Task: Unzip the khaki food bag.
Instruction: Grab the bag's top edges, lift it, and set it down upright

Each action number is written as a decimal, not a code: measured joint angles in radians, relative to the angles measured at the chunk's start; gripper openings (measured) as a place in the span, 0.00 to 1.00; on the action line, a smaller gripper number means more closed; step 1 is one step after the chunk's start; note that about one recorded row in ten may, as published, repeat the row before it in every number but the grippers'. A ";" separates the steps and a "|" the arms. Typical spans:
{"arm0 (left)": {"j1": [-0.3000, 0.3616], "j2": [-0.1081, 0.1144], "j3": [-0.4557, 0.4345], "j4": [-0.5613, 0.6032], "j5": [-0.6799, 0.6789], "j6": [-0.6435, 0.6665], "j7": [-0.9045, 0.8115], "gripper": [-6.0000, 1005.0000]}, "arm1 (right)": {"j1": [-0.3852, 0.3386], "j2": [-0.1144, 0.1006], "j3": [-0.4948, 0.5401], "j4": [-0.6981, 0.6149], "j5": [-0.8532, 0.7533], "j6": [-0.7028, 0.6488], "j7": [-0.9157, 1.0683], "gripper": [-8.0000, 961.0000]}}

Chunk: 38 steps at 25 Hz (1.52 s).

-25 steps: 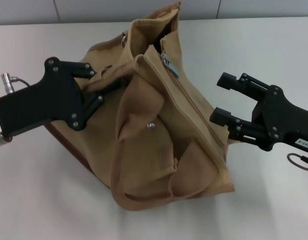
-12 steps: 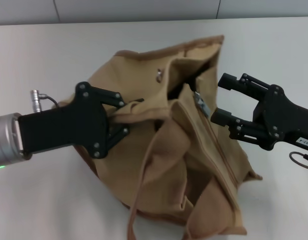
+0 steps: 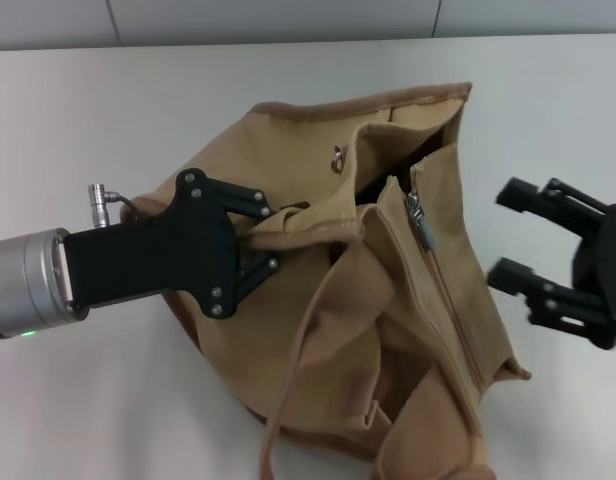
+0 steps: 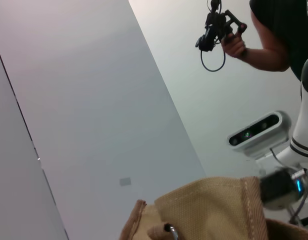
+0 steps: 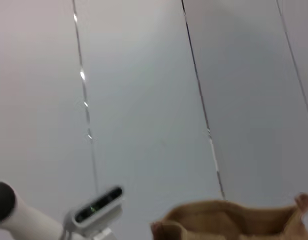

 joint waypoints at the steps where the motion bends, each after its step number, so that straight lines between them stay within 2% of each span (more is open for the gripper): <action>1: 0.000 0.000 0.000 0.000 0.000 0.000 0.000 0.09 | -0.001 -0.002 0.005 0.000 0.001 -0.024 0.012 0.82; 4: -0.007 -0.001 0.003 -0.013 0.000 -0.001 0.005 0.09 | 0.005 -0.006 0.003 -0.005 -0.001 -0.060 0.050 0.82; 8: -0.010 -0.003 0.004 -0.026 0.001 0.005 0.020 0.09 | 0.024 -0.008 -0.003 -0.018 -0.010 -0.044 0.095 0.82; 20: -0.011 -0.004 0.006 -0.063 -0.007 0.048 0.073 0.09 | 0.061 -0.001 -0.112 -0.033 -0.024 0.052 0.177 0.82; 38: -0.007 -0.004 0.033 -0.078 -0.009 0.062 0.108 0.09 | 0.098 0.000 -0.262 -0.028 -0.026 0.054 0.283 0.82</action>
